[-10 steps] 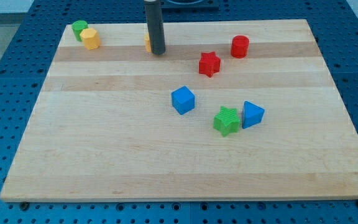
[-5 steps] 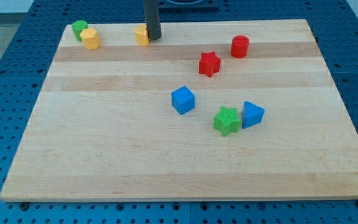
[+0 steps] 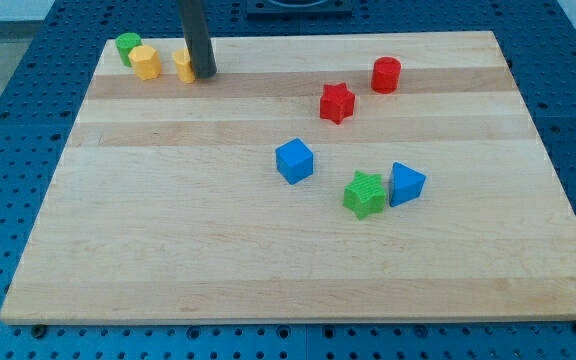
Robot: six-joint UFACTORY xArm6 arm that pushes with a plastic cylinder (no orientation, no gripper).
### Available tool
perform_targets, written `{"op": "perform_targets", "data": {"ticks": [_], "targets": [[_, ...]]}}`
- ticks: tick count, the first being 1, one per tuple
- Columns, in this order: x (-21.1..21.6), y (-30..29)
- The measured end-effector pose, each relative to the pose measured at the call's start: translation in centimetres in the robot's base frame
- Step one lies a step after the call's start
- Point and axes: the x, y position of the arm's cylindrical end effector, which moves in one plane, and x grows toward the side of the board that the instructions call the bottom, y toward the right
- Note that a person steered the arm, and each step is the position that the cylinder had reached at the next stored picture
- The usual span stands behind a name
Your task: Drag the yellow heart into the yellow hexagon
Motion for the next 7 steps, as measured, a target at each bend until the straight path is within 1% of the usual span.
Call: {"op": "perform_targets", "data": {"ticks": [2, 5, 7], "targets": [[0.0, -1.6], [-3.1, -1.7], [-4.8, -2.8]]}}
